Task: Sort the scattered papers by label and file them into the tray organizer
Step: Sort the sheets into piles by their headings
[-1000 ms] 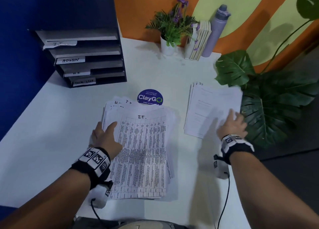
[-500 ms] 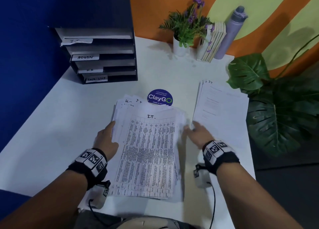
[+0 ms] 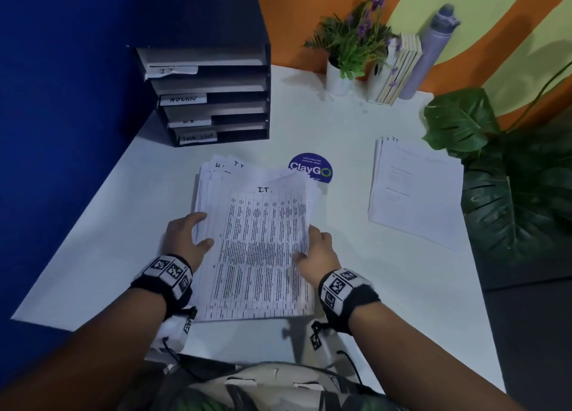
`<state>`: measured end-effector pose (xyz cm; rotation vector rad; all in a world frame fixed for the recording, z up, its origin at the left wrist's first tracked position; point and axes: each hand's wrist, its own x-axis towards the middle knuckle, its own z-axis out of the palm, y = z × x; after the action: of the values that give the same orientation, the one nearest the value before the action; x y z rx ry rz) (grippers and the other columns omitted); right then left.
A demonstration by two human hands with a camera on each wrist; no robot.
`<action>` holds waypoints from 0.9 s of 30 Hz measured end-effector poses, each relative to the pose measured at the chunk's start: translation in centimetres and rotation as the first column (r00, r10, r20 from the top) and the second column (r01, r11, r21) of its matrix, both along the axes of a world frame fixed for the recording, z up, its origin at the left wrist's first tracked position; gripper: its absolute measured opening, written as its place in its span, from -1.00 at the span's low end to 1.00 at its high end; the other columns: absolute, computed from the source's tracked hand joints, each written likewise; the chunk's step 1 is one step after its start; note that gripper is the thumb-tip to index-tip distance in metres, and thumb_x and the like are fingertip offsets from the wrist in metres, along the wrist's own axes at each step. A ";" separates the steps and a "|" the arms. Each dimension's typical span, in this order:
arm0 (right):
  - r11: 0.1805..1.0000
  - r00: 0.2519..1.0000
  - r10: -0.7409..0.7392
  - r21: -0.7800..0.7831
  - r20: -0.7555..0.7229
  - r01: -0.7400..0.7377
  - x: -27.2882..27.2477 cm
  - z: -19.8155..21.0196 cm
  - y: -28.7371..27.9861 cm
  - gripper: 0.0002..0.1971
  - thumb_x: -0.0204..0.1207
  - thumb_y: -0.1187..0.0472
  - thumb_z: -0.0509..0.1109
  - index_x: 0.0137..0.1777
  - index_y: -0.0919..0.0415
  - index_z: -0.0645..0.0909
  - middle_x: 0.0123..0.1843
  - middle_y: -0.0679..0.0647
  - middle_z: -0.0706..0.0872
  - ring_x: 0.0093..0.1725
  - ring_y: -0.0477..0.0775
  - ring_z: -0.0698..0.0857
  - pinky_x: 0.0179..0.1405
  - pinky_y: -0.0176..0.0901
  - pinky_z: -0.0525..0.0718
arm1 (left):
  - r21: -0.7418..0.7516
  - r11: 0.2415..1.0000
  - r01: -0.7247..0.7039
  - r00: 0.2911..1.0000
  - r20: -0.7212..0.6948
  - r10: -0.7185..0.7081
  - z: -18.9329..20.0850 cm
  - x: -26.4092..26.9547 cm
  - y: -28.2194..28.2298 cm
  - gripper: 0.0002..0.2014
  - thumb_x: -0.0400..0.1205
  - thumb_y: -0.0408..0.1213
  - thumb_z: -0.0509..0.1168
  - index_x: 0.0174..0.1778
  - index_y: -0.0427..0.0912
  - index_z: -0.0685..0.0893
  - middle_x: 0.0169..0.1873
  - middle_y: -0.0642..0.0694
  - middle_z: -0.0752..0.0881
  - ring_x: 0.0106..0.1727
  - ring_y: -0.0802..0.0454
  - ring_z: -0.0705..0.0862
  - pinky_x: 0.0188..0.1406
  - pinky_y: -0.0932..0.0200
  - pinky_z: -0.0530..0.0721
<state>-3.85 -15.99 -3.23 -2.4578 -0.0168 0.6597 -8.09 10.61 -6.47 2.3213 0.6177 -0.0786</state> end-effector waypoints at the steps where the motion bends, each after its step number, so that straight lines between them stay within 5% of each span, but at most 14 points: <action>1: 0.999 0.999 -0.039 0.022 0.023 0.039 0.0 0.1 0.7 -0.43 0.61 0.19 0.30 0.58 0.18 0.21 0.46 0.18 0.28 0.13 0.22 0.59 0.03 -0.21 0.50 | 0.034 0.999 -0.016 1.000 -0.002 0.016 -0.2 -0.1 0.6 -0.47 0.53 -0.22 0.48 0.44 0.00 0.54 0.42 -0.22 0.44 0.40 -0.20 0.49 0.45 -0.03 0.46; 5: 0.998 0.994 -0.064 0.029 0.087 0.062 0.0 -0.3 2.2 -0.92 0.59 0.24 0.28 -0.01 0.25 0.49 -0.01 0.11 0.51 -0.16 0.07 0.51 -0.28 -0.36 0.43 | 0.091 0.993 -0.070 0.995 -0.059 0.076 -0.2 -0.3 1.3 -0.64 0.62 0.03 0.33 0.35 0.17 0.62 0.51 -0.09 0.34 0.46 -0.19 0.41 0.47 -0.17 0.42; 8: 0.972 0.975 -0.210 0.127 0.080 0.199 0.4 -1.3 0.8 -0.66 0.52 0.34 0.27 -0.38 0.15 0.19 -0.40 -0.01 0.30 -0.44 -0.07 0.31 -0.62 -0.44 0.32 | 0.138 0.990 0.005 0.986 -0.167 0.019 -0.1 -0.6 1.1 -0.53 0.62 0.11 0.29 0.47 0.20 0.49 0.58 -0.05 0.23 0.54 -0.16 0.27 0.51 -0.20 0.33; 12: 0.900 0.922 -0.387 0.227 0.017 0.373 0.3 -1.4 -2.4 -0.66 0.49 0.40 0.27 -0.33 0.13 0.16 -0.34 0.05 0.23 -0.37 -0.01 0.22 -0.48 -0.34 0.20 | 0.165 0.983 0.075 0.968 -0.248 -0.032 0.7 -0.8 1.2 -0.42 0.56 0.07 0.38 0.51 0.15 0.44 0.62 -0.09 0.11 0.59 -0.19 0.17 0.52 -0.21 0.29; 16: 0.765 0.842 -0.528 0.372 -0.107 0.526 0.1 -2.0 -5.2 -0.81 0.45 0.33 0.43 -0.15 0.19 0.43 -0.15 0.16 0.55 -0.22 0.01 0.51 -0.14 -0.21 0.55 | 0.257 0.966 0.034 0.998 -0.063 -0.018 1.9 -0.1 -0.4 -0.56 0.55 -0.03 0.42 0.36 0.08 0.59 0.51 -0.04 0.27 0.48 -0.14 0.30 0.46 -0.10 0.32; 18: 0.697 0.807 -0.573 0.434 -0.143 0.572 -0.1 -2.3 -5.8 -0.77 0.41 0.33 0.48 -0.07 0.12 0.48 0.00 0.16 0.66 -0.08 0.07 0.62 0.13 -0.06 0.62 | 0.032 0.999 0.032 0.999 0.013 -0.033 2.5 0.5 -1.7 -0.60 0.63 -0.01 0.32 0.37 -0.04 0.60 0.40 -0.06 0.47 0.38 -0.10 0.51 0.42 0.02 0.44; 20: 0.680 0.801 -0.579 0.454 -0.150 0.576 -0.4 -1.8 -5.6 -0.80 0.48 0.43 0.43 -0.08 0.11 0.56 -0.06 0.18 0.72 -0.10 0.16 0.70 0.10 0.01 0.69 | -0.325 0.945 0.032 0.996 -0.068 -0.057 3.0 0.9 -2.7 -0.47 0.65 0.18 0.18 0.43 -0.06 0.54 0.34 -0.04 0.60 0.32 -0.09 0.60 0.43 -0.06 0.50; 22: 0.711 0.824 -0.549 0.441 -0.139 0.548 -0.6 -1.7 -5.3 -0.80 0.51 0.41 0.41 0.01 0.10 0.61 -0.03 0.21 0.75 -0.04 0.22 0.75 0.11 0.08 0.74 | -0.510 0.860 0.002 0.984 -0.154 -0.094 2.8 0.9 -3.1 -0.33 0.54 0.38 0.17 0.45 0.02 0.51 0.35 0.05 0.61 0.36 -0.05 0.59 0.43 -0.20 0.51; 24: 0.758 0.844 -0.527 0.395 -0.095 0.518 -0.7 -1.5 -5.4 -0.88 0.53 0.37 0.38 0.02 0.22 0.64 -0.07 0.30 0.76 -0.07 0.27 0.77 0.05 0.09 0.75 | -0.487 0.870 0.076 0.975 -0.146 -0.167 2.1 0.8 -3.4 -0.44 0.53 0.20 0.33 0.39 0.01 0.56 0.28 0.07 0.67 0.30 -0.04 0.64 0.39 -0.18 0.55; 27: 0.753 0.814 -0.580 0.355 -0.039 0.553 -0.5 -1.7 -6.8 -0.91 0.54 0.41 0.27 -0.15 0.33 0.60 -0.25 0.39 0.70 -0.32 0.19 0.66 -0.26 -0.13 0.62 | -0.331 0.939 0.091 0.981 -0.134 -0.142 2.0 0.8 -3.5 -0.64 0.66 -0.25 0.30 0.39 -0.09 0.55 0.21 -0.02 0.69 0.19 -0.04 0.65 0.31 0.03 0.57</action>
<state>-4.35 -22.75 -4.97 -1.9768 0.5256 0.2587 -7.28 7.11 -4.49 2.0402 0.5001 -0.3923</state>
